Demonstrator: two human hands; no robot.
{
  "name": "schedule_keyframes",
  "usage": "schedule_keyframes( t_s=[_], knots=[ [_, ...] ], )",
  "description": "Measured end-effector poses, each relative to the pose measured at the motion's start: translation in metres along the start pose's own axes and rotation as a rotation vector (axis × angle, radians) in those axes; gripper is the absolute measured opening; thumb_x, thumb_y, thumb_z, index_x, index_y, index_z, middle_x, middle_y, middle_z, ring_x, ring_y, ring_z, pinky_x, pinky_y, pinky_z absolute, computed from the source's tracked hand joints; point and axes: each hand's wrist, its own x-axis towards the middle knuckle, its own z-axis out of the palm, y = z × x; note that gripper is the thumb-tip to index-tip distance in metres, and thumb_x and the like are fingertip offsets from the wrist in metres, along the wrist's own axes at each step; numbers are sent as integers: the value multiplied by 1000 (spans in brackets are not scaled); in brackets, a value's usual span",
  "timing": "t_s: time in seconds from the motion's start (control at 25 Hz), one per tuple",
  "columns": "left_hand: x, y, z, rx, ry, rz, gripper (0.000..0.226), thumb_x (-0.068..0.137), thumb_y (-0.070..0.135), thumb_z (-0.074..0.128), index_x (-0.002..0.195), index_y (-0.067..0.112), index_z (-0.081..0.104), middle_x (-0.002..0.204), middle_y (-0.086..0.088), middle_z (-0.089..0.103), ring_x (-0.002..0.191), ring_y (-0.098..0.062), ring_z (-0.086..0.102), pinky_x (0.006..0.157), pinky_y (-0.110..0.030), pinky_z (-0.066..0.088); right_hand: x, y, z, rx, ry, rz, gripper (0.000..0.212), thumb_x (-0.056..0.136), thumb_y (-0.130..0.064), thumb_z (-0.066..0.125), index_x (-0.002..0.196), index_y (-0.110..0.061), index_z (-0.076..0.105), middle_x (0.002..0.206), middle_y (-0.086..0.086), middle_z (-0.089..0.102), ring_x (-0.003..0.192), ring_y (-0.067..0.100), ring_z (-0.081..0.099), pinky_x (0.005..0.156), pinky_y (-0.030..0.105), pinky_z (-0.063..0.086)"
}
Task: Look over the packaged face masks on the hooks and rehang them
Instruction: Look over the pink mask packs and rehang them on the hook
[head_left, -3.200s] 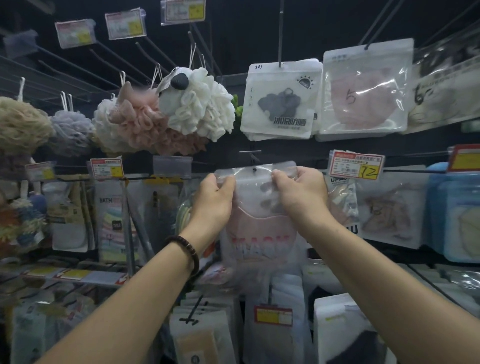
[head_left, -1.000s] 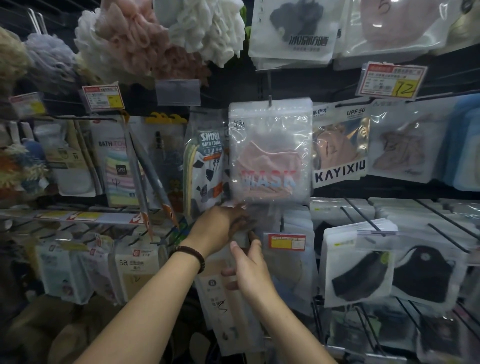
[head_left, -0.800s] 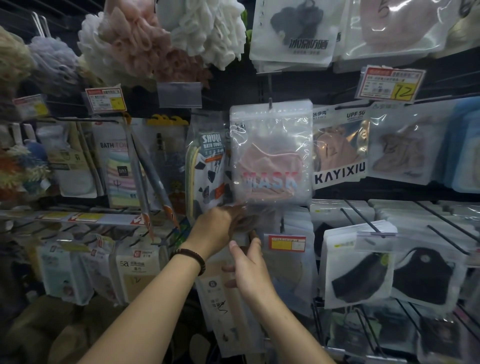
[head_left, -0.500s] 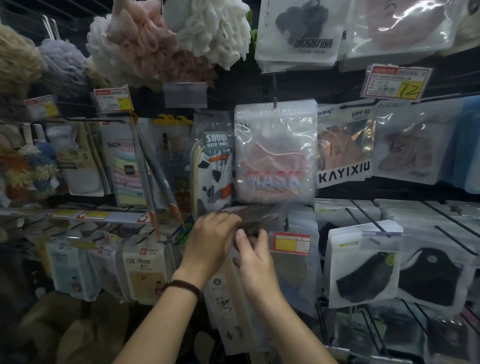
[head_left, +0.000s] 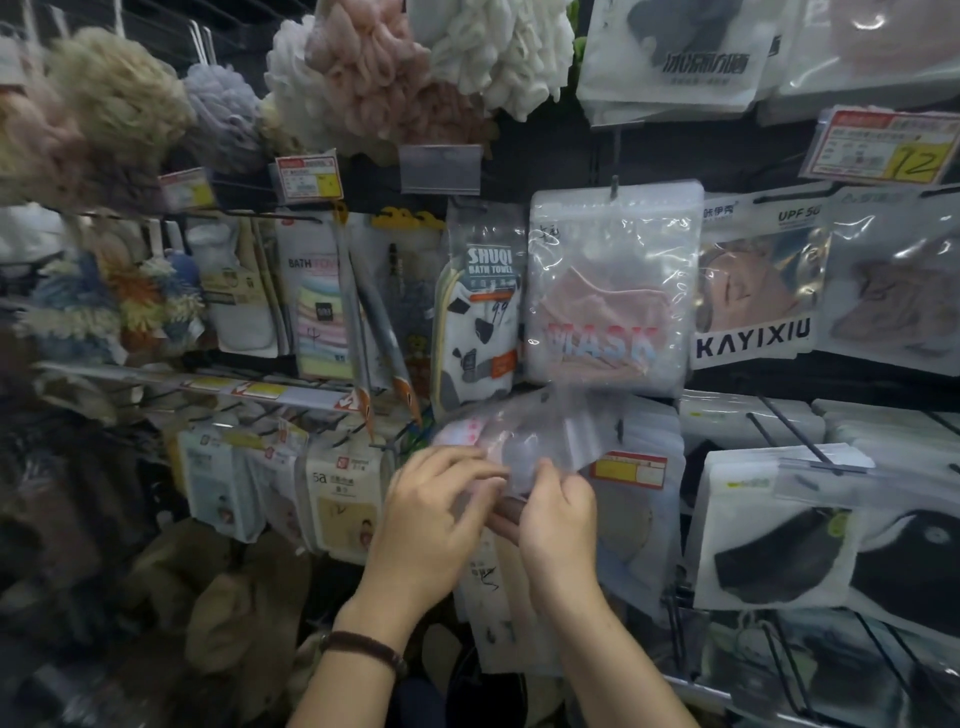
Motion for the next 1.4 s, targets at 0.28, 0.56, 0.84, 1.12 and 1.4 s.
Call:
schedule_keyframes(
  t_s=[0.28,0.56,0.84,1.12,1.4],
  knots=[
    [-4,-15,-30,-494,56,-705,38,99,29,75,134,36,63,133,14,66,119,-1,64,100,-26,51,-5,-1,-29,-105,-152,-38,33,102,-20,50,80,-1,66,84,22,77,80,46,75,74,65,65],
    [-24,-34,-31,-819,-153,-831,39,86,47,75,104,13,81,105,-21,81,88,-27,77,83,-40,61,11,-18,-33,-246,-229,-71,21,104,-9,56,83,-5,57,76,4,49,71,18,47,63,35,38],
    [-28,-19,-11,-983,304,-804,28,93,32,74,108,9,68,101,-19,79,88,-36,79,83,-51,64,15,15,-36,-137,-403,-16,41,81,-31,83,103,2,73,103,36,73,83,46,76,76,52,60],
    [-35,15,17,-1137,431,-900,31,102,29,68,126,10,66,119,-19,79,111,-41,76,100,-62,58,-10,47,-14,338,-191,143,10,94,0,77,103,-3,73,102,25,81,85,30,82,69,35,67],
    [-16,-3,-52,-721,448,-663,34,99,17,75,127,32,62,111,3,81,91,-15,79,72,-29,63,11,29,-40,158,-250,4,18,95,3,74,112,6,75,106,31,79,93,42,79,80,48,67]
  ],
)
